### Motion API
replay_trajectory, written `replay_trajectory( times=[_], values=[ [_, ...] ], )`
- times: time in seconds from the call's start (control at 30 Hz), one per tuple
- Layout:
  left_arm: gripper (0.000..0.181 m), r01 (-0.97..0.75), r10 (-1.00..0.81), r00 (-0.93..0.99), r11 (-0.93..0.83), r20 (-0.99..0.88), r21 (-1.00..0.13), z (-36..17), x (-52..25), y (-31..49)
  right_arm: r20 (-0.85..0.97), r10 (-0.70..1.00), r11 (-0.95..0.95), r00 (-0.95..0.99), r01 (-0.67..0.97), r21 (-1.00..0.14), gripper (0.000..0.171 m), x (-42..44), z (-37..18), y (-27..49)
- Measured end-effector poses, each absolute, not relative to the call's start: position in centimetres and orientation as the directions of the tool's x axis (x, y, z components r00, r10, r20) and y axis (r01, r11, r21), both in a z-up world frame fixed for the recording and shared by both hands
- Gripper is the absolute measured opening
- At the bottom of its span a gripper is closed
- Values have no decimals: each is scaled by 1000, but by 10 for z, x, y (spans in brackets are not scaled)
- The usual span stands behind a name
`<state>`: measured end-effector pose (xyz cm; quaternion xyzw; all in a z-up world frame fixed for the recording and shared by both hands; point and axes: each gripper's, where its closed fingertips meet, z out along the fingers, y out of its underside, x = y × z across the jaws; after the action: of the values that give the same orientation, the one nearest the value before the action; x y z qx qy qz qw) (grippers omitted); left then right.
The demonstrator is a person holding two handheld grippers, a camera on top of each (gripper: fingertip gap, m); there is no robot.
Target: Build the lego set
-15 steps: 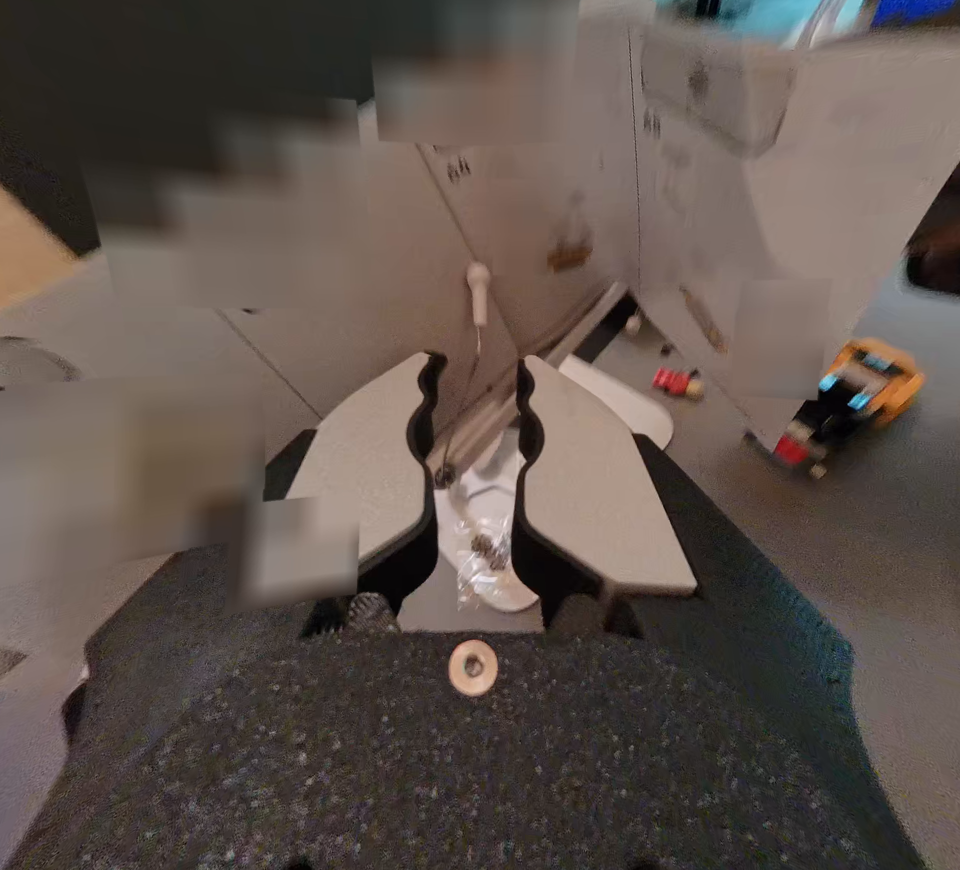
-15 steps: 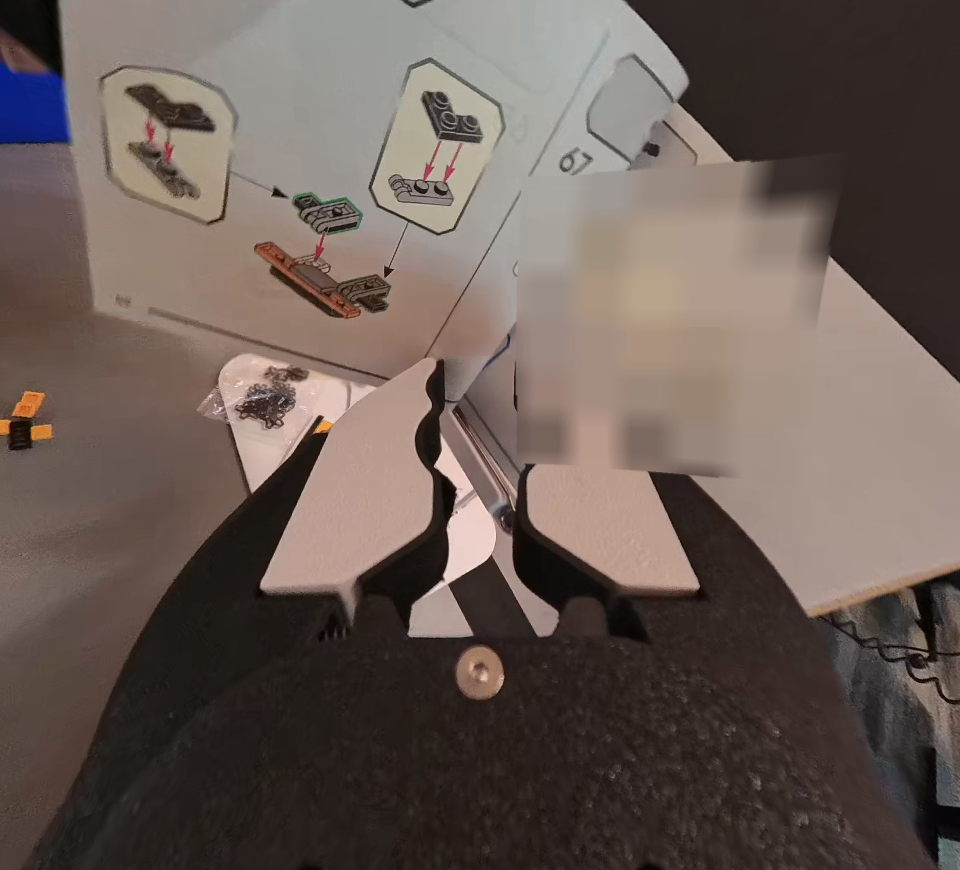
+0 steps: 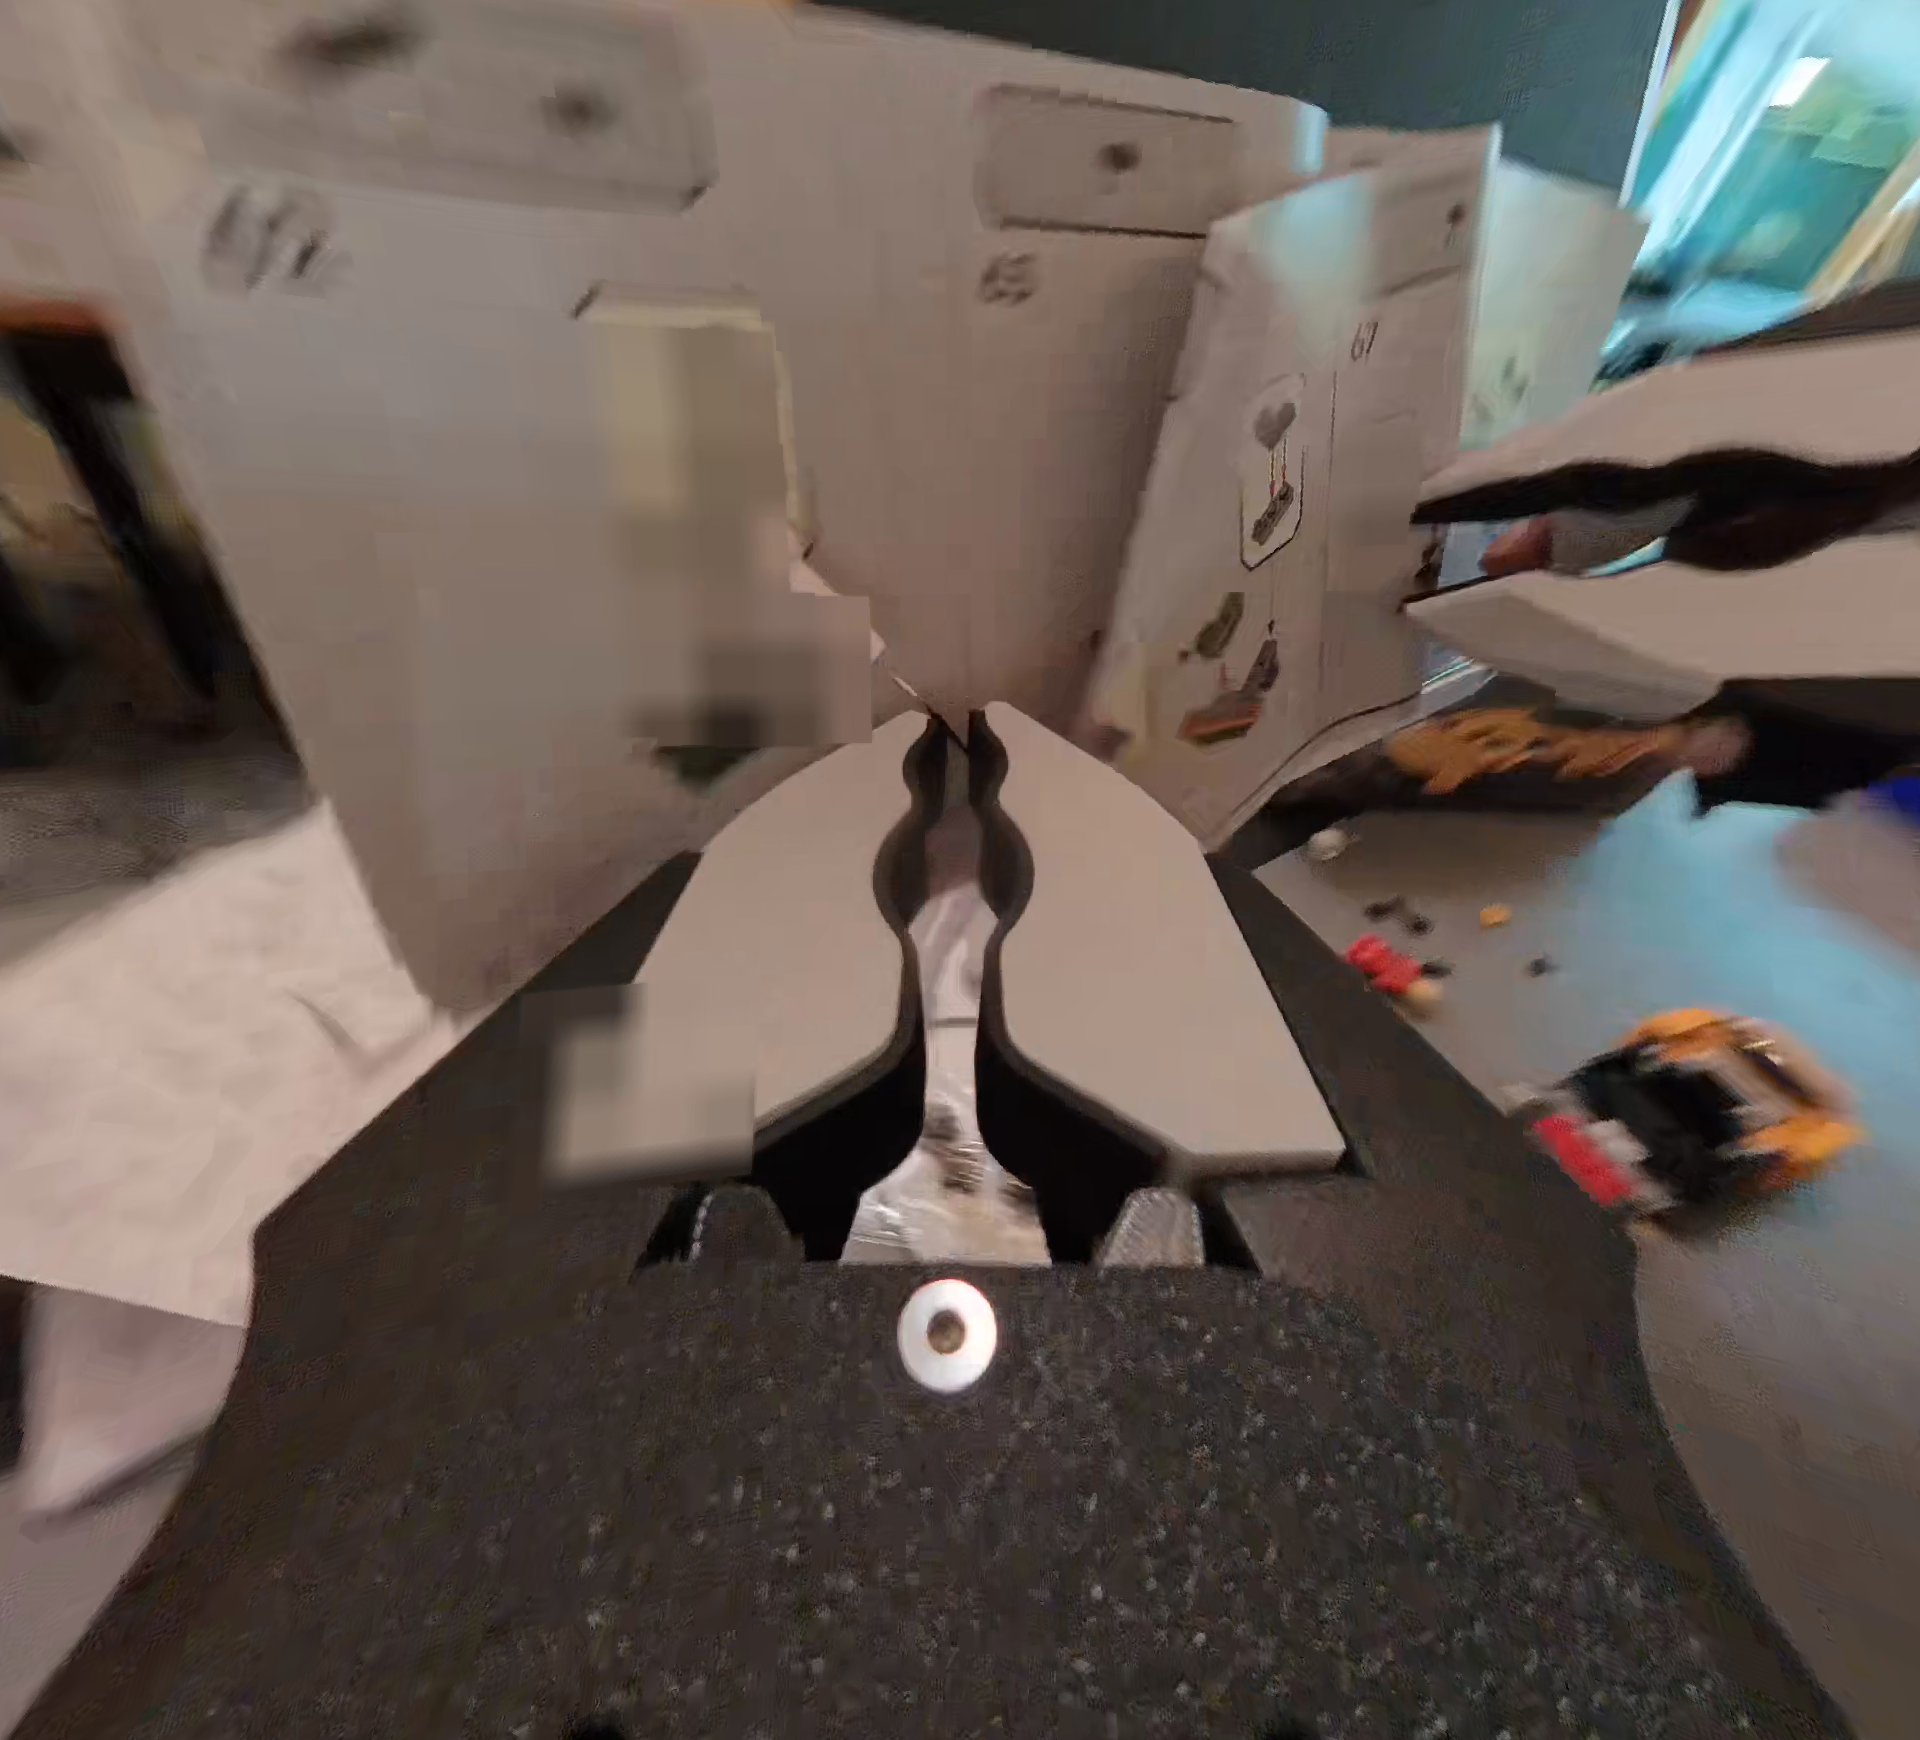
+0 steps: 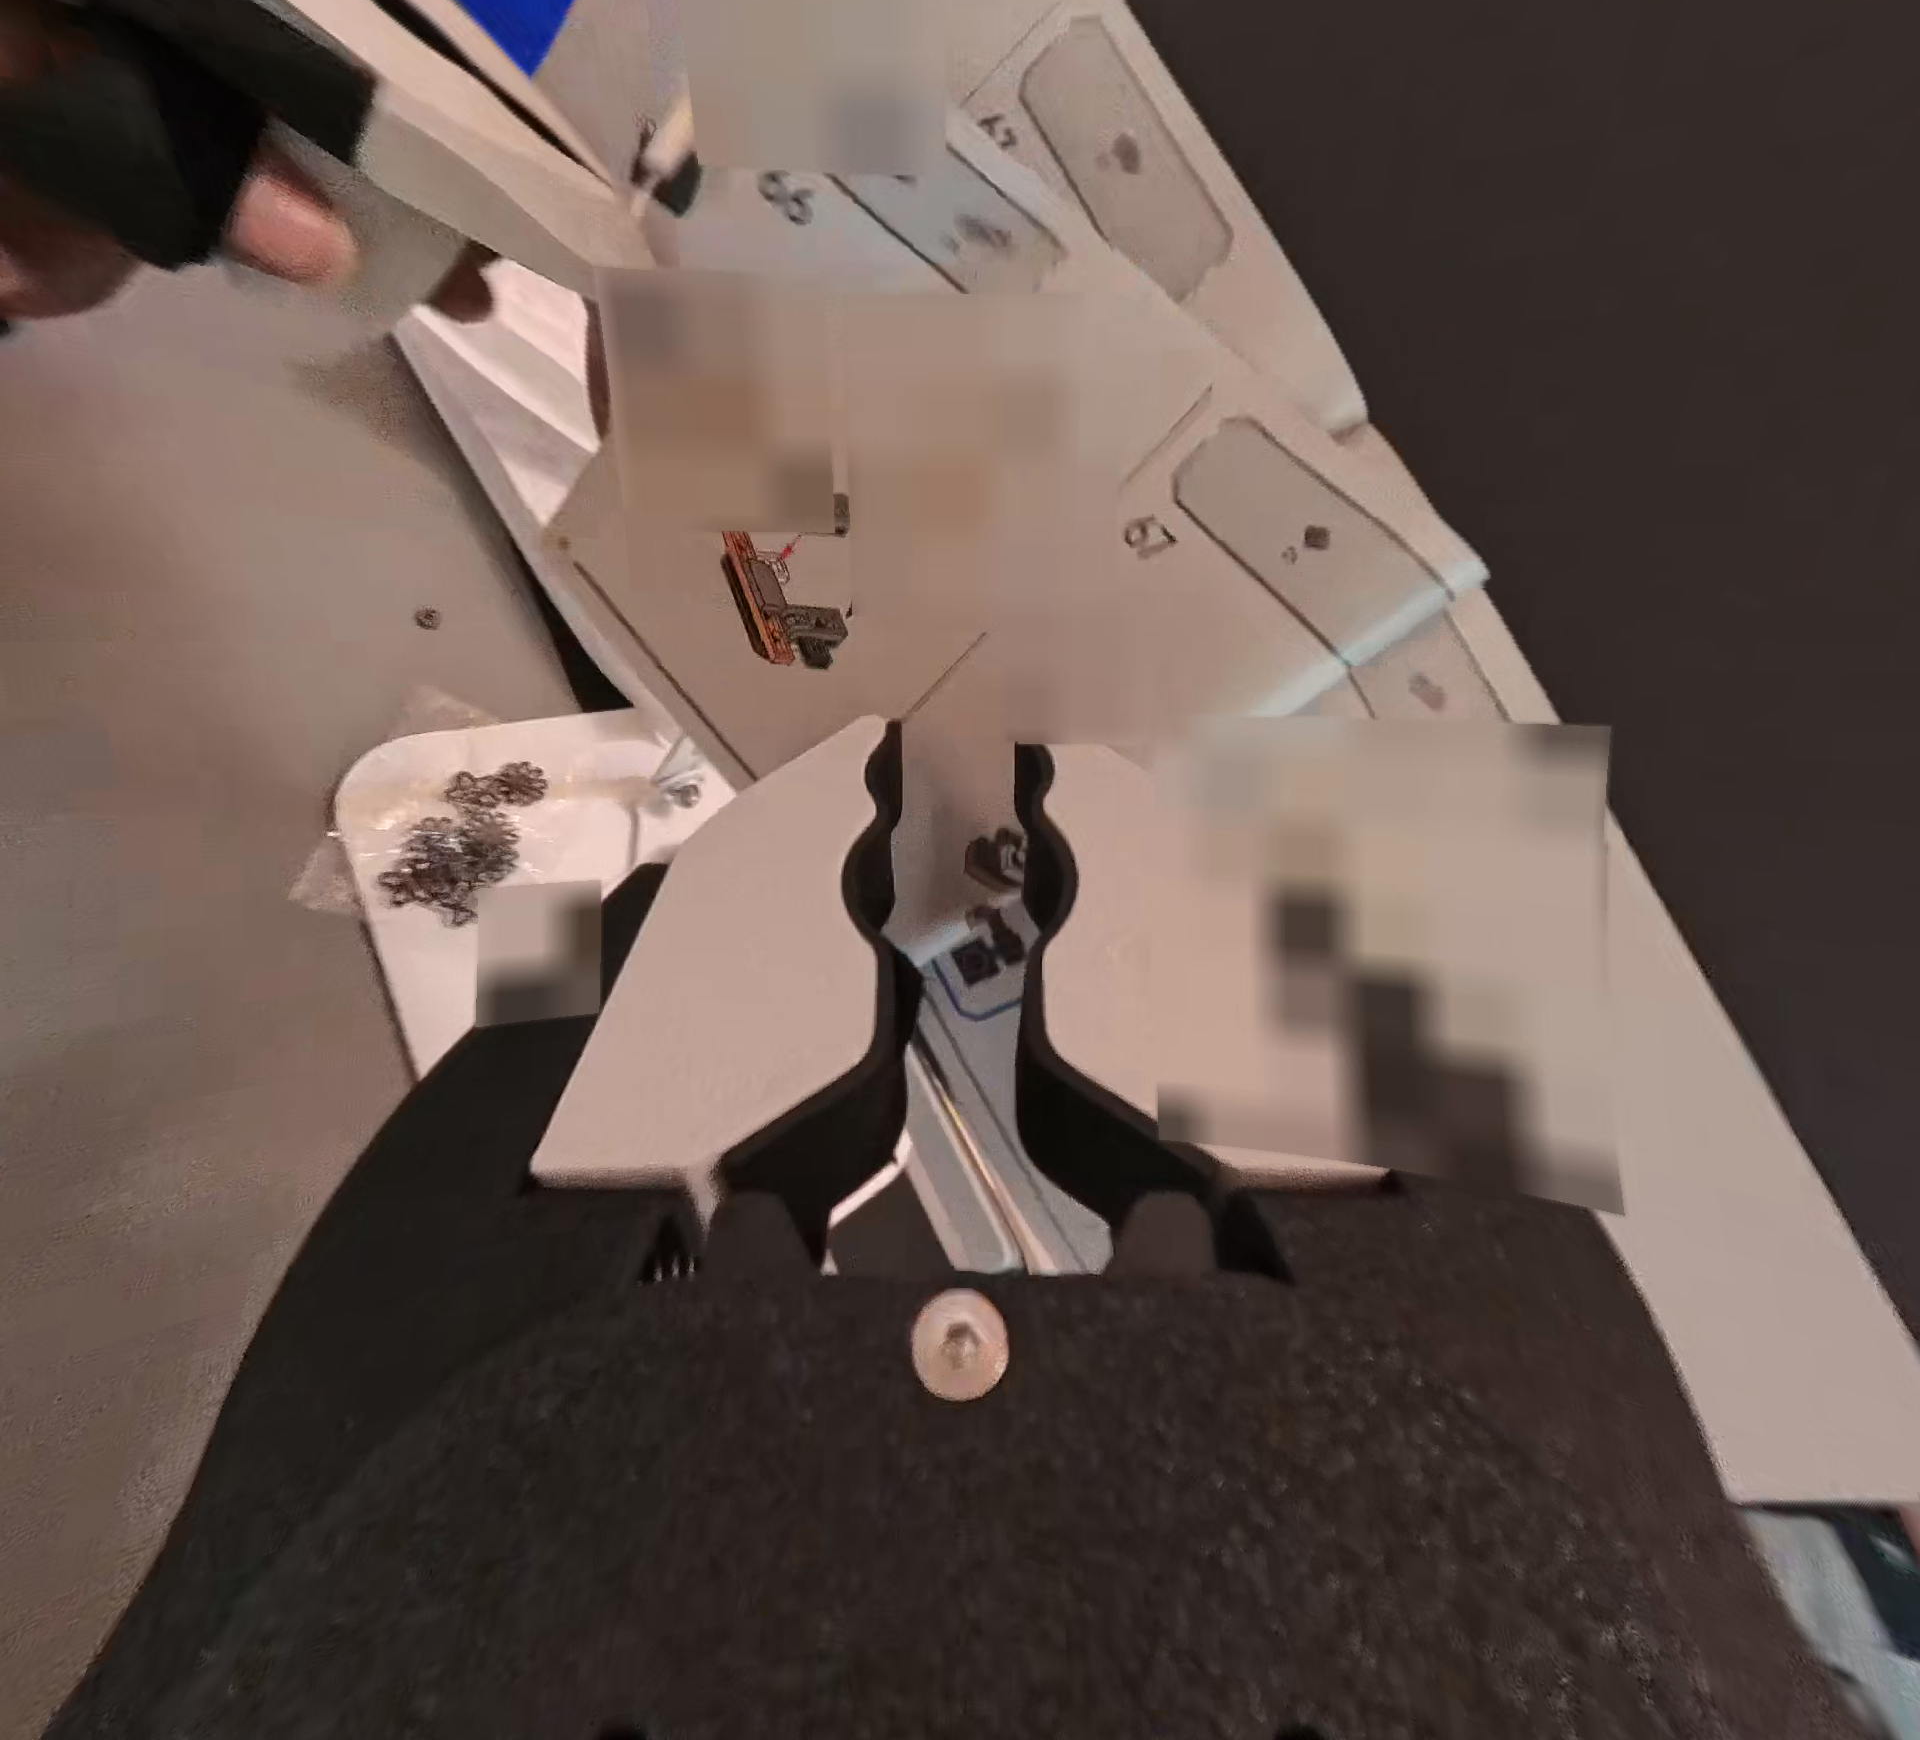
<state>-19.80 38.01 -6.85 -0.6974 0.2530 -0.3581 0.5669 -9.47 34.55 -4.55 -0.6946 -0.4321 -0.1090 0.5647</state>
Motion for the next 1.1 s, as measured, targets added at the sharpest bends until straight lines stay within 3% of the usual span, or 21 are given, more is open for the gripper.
replay_trajectory(
  times=[0.13, 0.23, 0.43, 0.57, 0.7, 0.77, 0.83, 0.97, 1.1],
  values=[
    [3, 337, -723, 449, -407, 525, -849, -87, -209, 374, 745, 407, -12, 528, 819, -574, 19, -109, -49, 361],
    [3, 485, -666, 295, -514, 685, -708, -97, -211, 372, 847, 313, -12, 431, 893, -450, 8, -113, -46, 370],
    [2, 581, -629, 131, -577, 766, -574, -101, -211, 371, 909, 262, 2, 323, 942, -335, 11, -135, -48, 375],
    [2, 579, -632, 103, -590, 768, -563, -102, -211, 370, 887, 296, 53, 355, 921, -386, 21, -152, -43, 370],
    [2, 566, -640, 98, -594, 762, -572, -103, -211, 370, 802, 368, 246, 471, 782, -572, 21, -152, -11, 344],
    [2, 562, -642, 99, -595, 760, -575, -102, -211, 371, 742, 347, 211, 574, 723, -658, 18, -116, 6, 346],
    [2, 557, -645, 106, -591, 756, -583, -102, -211, 371, 726, 331, 130, 603, 733, -668, 16, -78, 4, 355],
    [2, 568, -641, 89, -596, 762, -567, -103, -210, 372, 862, 360, 112, 358, 900, -421, 16, -81, -36, 362],
    [2, 591, -604, -33, -654, 797, -471, -107, -210, 370, 918, 326, 164, 226, 943, -291, 17, -117, -41, 364]
  ],
)
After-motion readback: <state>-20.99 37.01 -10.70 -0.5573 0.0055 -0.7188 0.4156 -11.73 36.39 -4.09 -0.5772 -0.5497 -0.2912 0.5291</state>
